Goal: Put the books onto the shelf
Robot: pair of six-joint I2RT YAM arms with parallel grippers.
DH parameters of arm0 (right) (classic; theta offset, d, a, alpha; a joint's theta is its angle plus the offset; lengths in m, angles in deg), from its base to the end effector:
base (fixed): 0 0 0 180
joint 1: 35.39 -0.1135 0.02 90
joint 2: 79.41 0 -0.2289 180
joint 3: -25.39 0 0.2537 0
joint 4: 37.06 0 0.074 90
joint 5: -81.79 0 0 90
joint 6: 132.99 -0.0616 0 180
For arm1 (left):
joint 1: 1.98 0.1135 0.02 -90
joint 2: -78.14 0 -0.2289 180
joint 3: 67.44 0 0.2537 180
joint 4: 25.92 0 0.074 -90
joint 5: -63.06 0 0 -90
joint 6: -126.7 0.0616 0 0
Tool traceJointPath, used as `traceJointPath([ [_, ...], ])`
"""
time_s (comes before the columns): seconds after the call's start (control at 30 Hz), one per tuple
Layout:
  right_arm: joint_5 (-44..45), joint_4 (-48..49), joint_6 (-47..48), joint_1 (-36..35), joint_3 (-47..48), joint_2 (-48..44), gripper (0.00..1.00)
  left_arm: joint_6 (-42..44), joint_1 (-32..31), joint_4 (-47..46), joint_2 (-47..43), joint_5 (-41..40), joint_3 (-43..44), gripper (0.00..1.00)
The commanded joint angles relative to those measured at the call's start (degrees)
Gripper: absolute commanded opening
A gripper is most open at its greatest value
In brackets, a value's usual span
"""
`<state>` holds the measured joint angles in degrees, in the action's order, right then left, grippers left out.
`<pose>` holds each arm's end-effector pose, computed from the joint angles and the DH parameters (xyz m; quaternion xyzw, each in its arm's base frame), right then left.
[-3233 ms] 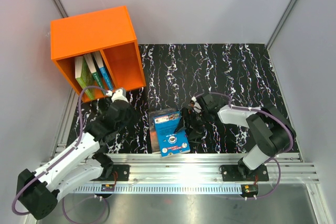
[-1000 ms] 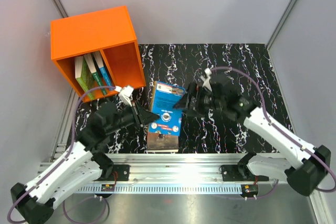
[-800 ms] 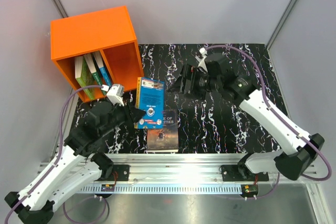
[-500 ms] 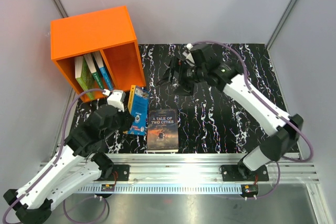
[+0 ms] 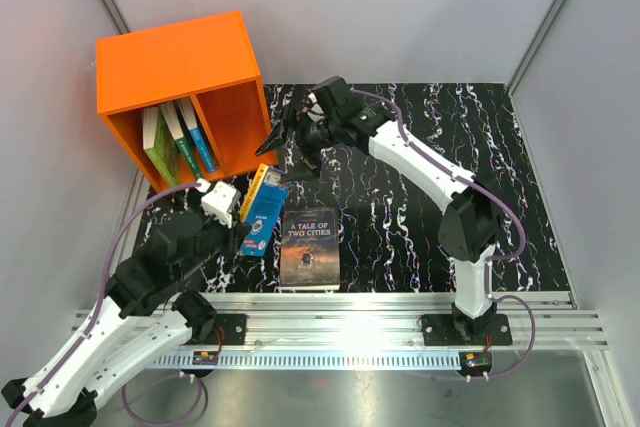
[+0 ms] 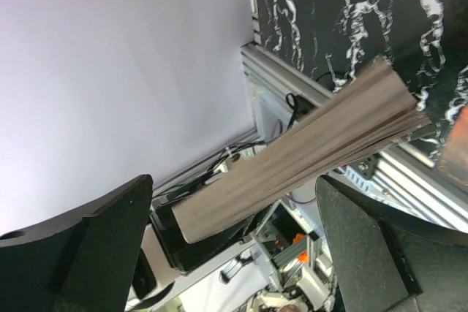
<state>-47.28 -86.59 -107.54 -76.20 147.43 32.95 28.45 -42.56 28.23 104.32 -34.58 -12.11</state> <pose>0.3157 0.3239 0.2898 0.0369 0.8645 0.5013 0.0013 0.1257 -0.0969 0.2810 0.1999 0.8182 -0.1704 0.5114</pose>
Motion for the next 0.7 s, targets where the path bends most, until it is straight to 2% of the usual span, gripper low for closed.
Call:
traceJointPath([
  [0.0,-5.0,2.5,-4.0,-1.4,4.0,2.0,1.0,6.7,-0.3,-5.0,-1.4,3.4,2.7,0.0],
  [0.2,-8.3,-1.7,-3.1,-3.8,5.9,5.7,1.0,11.1,-0.4,-5.8,-2.6,0.9,3.5,0.0],
  [0.27,-9.2,-2.1,-2.4,-4.8,6.0,6.2,0.95,12.0,-0.4,-5.8,-2.5,0.2,3.5,0.0],
  [0.37,-9.7,-3.1,-1.3,-5.3,6.0,6.3,0.45,12.8,-0.4,-5.8,-2.4,-2.9,3.3,0.0],
  [0.4,-9.6,-3.7,-0.5,-5.3,6.0,6.1,0.15,13.0,-0.4,-5.8,-2.4,-4.4,3.1,0.0],
  [0.43,-9.5,-5.3,-0.1,-5.2,6.2,6.0,0.04,13.2,-0.3,-5.8,-2.4,-7.2,2.9,0.0],
  [0.47,-9.4,-6.4,0.6,-5.3,6.6,5.9,0.0,13.4,-0.3,-5.7,-2.6,-8.4,2.7,0.0],
  [0.67,-4.7,-19.8,8.7,-5.3,14.5,7.0,0.0,13.0,-0.4,-6.5,-3.3,-15.4,1.9,0.0],
])
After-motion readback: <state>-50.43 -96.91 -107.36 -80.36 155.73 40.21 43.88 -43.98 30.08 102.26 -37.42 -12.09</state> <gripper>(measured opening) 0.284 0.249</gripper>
